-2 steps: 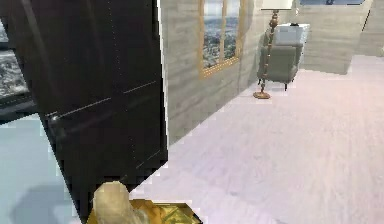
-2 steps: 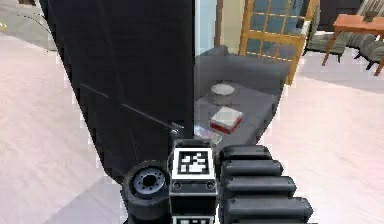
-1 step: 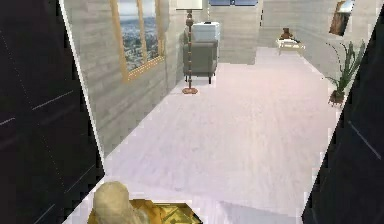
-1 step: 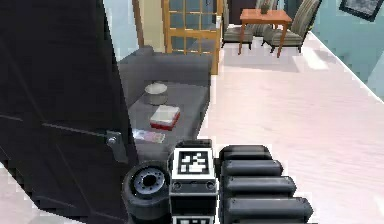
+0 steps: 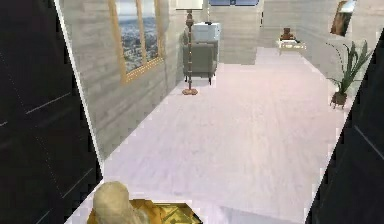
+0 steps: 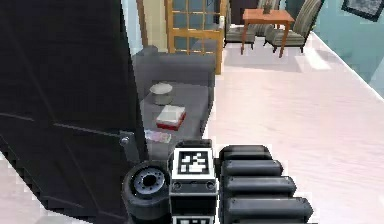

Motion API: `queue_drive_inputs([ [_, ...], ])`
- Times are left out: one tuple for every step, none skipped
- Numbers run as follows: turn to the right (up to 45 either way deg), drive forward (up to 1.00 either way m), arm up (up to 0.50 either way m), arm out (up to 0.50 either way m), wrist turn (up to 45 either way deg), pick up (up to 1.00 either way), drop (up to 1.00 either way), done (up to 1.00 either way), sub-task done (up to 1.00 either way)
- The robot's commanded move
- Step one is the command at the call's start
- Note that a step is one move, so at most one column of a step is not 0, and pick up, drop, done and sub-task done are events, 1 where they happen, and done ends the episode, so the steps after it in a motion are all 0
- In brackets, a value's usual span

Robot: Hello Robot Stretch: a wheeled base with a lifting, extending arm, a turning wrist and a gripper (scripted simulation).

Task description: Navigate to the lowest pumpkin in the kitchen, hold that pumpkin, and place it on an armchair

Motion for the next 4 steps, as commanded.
queue_drive_inputs([
  [12.0,0.00,0.00,0.00,0.0,0.00,0.00,0.00,0.00],
  [0.0,1.00,0.00,0.00,0.0,0.00,0.00,0.00,0.00],
  [3.0,0.00,0.00,0.00,0.0,0.00,0.00,0.00,0.00],
  [0.0,1.00,0.00,0.00,0.0,0.00,0.00,0.00,0.00],
])
